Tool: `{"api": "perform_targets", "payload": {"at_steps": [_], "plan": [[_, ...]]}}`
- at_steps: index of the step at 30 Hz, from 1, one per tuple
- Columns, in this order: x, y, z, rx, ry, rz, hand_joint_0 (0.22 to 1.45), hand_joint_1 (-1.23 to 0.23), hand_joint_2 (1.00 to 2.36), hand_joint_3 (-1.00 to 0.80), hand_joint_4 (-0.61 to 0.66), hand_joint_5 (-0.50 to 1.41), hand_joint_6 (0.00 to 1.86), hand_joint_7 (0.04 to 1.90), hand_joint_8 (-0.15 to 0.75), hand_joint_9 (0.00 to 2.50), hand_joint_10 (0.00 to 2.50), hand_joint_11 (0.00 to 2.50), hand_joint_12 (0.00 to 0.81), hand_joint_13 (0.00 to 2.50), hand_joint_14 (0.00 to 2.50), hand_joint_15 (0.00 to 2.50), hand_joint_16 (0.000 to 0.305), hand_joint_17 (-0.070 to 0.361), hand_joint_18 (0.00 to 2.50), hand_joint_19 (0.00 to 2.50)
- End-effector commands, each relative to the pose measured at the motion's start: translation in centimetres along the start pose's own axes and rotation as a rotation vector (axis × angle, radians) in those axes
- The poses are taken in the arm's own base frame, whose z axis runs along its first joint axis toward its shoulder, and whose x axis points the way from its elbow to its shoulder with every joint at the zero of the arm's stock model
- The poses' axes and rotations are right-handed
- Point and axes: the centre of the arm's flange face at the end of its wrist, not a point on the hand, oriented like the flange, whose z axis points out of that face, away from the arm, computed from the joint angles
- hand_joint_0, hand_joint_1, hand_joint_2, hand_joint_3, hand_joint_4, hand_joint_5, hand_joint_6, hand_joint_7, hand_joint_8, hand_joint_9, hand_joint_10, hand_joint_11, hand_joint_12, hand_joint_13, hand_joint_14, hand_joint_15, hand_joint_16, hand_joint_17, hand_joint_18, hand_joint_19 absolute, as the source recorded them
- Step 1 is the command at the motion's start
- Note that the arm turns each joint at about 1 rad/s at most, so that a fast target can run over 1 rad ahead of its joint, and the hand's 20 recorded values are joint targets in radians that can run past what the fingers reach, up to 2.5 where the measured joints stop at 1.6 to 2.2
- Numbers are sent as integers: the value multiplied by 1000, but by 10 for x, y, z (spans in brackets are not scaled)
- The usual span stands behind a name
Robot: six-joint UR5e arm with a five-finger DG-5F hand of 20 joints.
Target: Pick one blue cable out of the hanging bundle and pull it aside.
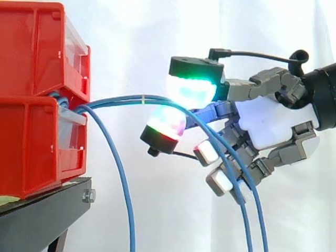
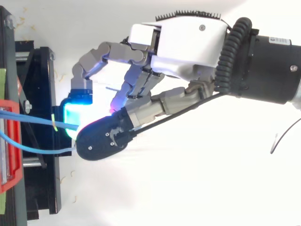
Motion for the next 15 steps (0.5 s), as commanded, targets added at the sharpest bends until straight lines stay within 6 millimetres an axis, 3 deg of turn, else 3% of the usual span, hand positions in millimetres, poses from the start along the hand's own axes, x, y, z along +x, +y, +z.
{"api": "perform_targets", "payload": {"at_steps": [1,9,15], "plan": [[0,-1,0,1,-1,5,738,-954,1000,-500,-329,-58,943,940,168,1234,16,396,320,1114,28,647,46,104,925,825],[1,6,-1,-3,6,10,646,-895,1000,-500,-296,-48,927,912,168,1267,16,397,328,1122,28,646,47,105,924,863],[1,6,-2,5,12,7,544,-631,1002,-465,-239,-36,889,918,159,1267,14,343,350,1086,26,635,51,114,871,908]]}}
